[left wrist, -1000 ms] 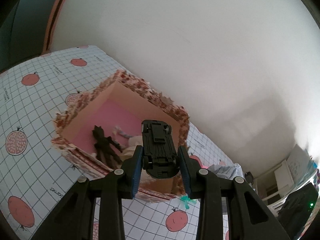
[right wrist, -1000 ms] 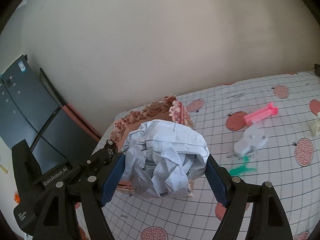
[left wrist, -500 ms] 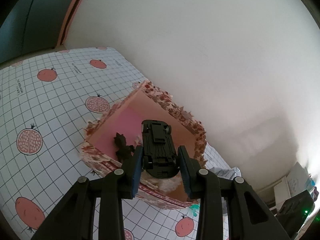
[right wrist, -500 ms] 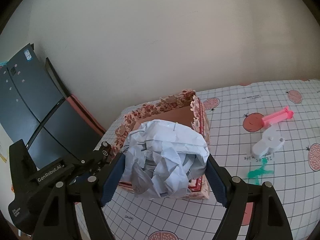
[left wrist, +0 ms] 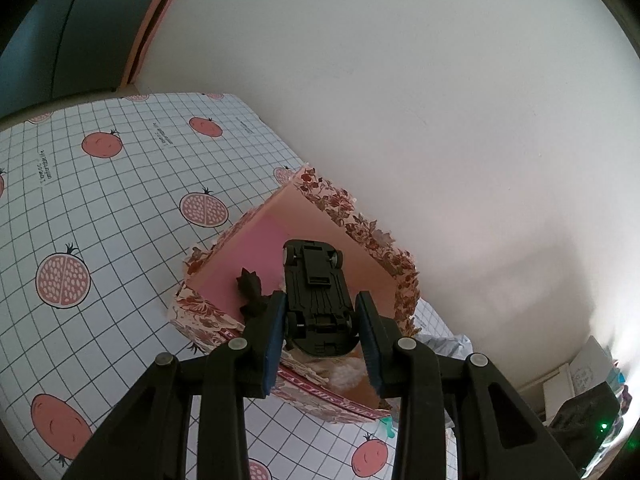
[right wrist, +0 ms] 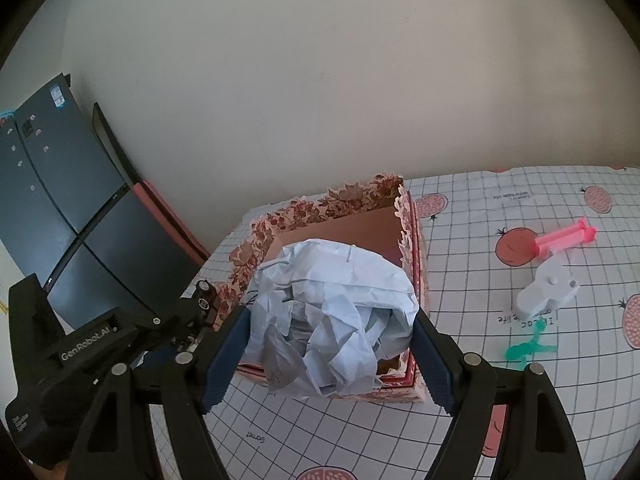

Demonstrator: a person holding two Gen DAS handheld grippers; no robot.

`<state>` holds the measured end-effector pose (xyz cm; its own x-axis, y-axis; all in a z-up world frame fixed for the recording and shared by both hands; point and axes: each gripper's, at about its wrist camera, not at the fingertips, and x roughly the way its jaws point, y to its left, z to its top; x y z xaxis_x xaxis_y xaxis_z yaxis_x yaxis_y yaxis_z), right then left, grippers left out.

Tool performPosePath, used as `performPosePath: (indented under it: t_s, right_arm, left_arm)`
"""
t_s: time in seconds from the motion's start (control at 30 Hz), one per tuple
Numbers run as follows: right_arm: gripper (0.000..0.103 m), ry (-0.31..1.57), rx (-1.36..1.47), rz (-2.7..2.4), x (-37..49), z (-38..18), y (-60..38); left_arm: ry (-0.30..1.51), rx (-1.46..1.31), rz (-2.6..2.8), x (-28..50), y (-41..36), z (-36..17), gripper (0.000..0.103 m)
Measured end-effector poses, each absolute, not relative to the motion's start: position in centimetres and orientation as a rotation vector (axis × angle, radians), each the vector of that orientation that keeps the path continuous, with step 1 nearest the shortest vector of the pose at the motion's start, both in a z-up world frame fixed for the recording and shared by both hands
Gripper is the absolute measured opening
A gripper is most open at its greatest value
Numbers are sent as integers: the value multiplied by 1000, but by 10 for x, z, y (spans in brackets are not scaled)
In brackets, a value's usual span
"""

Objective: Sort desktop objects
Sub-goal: 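Open both grippers over the gift box to drop the black car and crumpled paper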

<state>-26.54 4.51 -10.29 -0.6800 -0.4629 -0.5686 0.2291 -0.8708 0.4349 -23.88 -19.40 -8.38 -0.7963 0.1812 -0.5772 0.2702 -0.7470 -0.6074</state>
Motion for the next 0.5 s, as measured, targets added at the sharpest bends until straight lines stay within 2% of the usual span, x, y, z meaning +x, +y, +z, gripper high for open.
performPosePath:
  t_s: [0.5]
  right_arm:
    - [81, -481, 996, -2532, -268, -105, 47]
  left_arm:
    - [1092, 992, -2711, -239, -192, -85, 36]
